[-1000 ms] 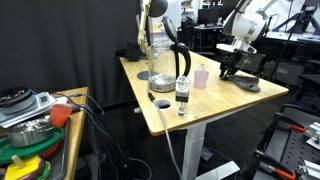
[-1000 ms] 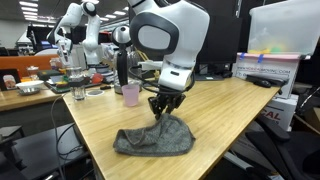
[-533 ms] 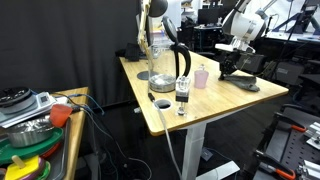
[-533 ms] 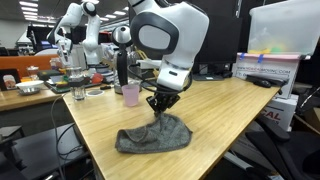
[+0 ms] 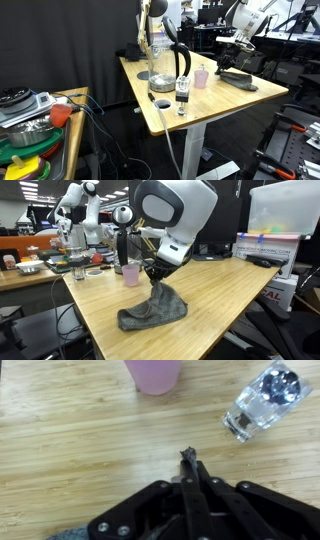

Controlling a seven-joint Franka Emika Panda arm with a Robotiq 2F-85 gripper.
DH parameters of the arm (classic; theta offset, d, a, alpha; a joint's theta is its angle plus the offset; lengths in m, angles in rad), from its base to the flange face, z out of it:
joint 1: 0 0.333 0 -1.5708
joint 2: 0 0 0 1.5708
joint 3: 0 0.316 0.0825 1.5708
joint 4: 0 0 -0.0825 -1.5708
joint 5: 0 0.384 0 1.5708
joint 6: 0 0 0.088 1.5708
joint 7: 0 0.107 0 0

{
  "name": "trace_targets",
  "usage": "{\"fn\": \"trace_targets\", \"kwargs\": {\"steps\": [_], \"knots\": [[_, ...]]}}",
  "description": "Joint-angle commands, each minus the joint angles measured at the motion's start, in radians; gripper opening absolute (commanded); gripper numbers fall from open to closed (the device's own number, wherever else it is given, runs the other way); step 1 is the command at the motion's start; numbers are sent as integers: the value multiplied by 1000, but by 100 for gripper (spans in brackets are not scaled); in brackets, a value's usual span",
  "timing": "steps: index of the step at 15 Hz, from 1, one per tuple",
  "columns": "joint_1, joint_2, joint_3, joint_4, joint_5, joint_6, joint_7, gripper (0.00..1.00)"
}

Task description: Fold the towel

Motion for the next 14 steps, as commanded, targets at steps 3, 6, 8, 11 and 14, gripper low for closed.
{"fn": "trace_targets", "kwargs": {"steps": [3, 6, 8, 11, 14], "knots": [[-48, -51, -14, -12, 89, -104, -53, 1], [-72, -51, -38, -20, 123, -138, -57, 1], [-90, -46, -54, -25, 148, -170, -54, 1], [-114, -46, -76, -33, 181, -217, -54, 1], [-129, -46, -94, -39, 212, -258, -54, 1]]}}
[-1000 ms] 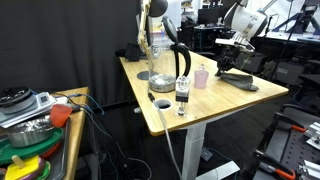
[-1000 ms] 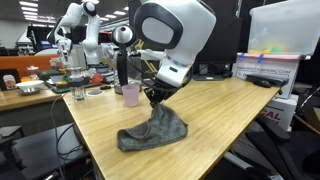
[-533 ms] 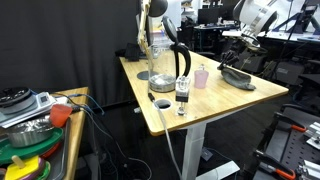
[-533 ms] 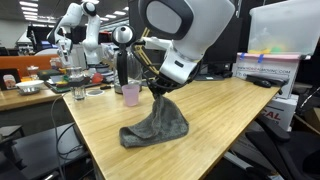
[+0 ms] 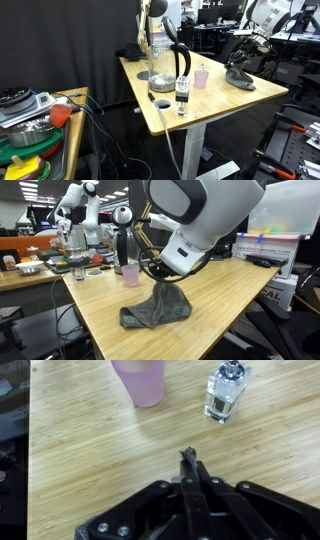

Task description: Fold the towel

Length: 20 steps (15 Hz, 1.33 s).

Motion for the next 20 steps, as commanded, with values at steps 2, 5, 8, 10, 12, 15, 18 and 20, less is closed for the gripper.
{"fn": "trace_targets", "kwargs": {"steps": [2, 5, 8, 10, 12, 15, 18, 20], "knots": [[-22, -14, -19, -13, 62, -68, -19, 1], [-26, -7, -31, -14, 84, -78, -15, 1], [-29, 16, -43, -11, 97, -71, 4, 1], [-36, 36, -52, -10, 100, -75, 17, 1], [-47, 54, -61, -7, 99, -86, 22, 1], [-60, 66, -74, -2, 88, -94, 26, 1], [-65, 60, -87, -2, 79, -92, 29, 1], [-67, 59, -92, -1, 77, -94, 32, 1]]}}
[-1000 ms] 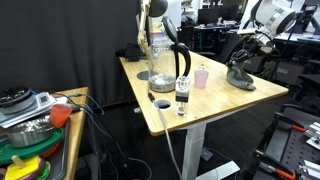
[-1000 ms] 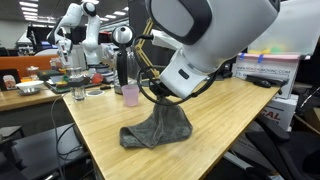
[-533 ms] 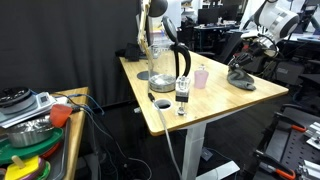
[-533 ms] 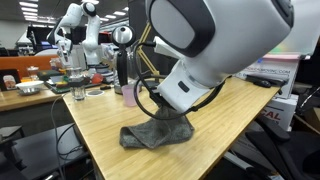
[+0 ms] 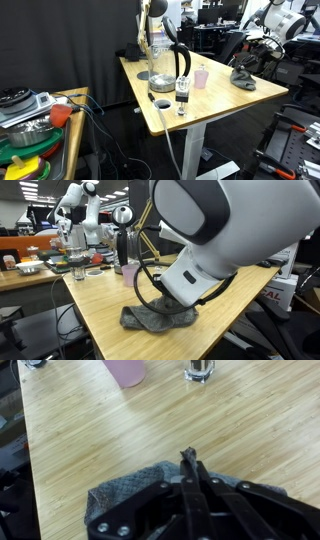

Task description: Fold the towel

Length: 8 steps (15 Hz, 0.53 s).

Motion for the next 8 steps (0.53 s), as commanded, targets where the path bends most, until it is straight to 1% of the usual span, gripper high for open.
{"fn": "trace_targets", "kwargs": {"steps": [1, 2, 3, 8], "knots": [[-12, -2, -3, 8, -1, -31, 16, 5], [-11, -1, -3, 6, -2, -31, 15, 5], [-11, -2, -2, 4, 1, -32, 12, 2], [-17, -6, -11, -14, 27, -3, 8, 1]]}}
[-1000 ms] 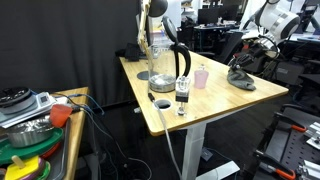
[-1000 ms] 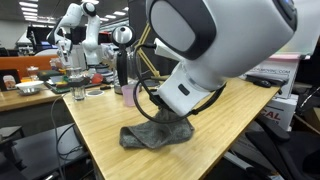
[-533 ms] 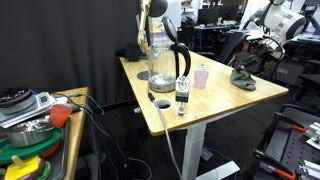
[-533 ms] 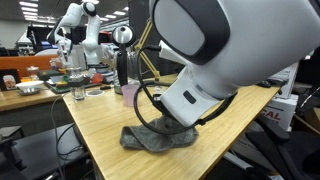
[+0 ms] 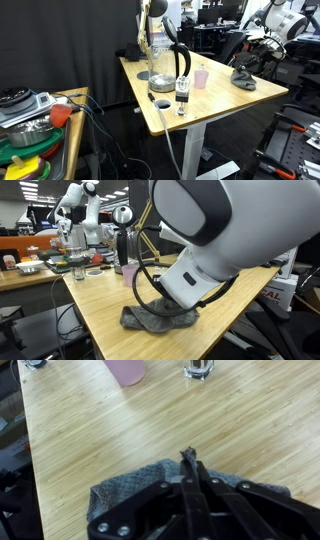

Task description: Fold the towel

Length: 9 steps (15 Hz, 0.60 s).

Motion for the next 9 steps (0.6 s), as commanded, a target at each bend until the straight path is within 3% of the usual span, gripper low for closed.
{"fn": "trace_targets", "kwargs": {"steps": [1, 5, 9], "knots": [[-15, -9, -11, -14, 27, 10, 6, 1], [-32, -15, -36, -29, 26, 11, 11, 1], [-40, -14, -34, -45, 31, 1, 4, 14]]}}
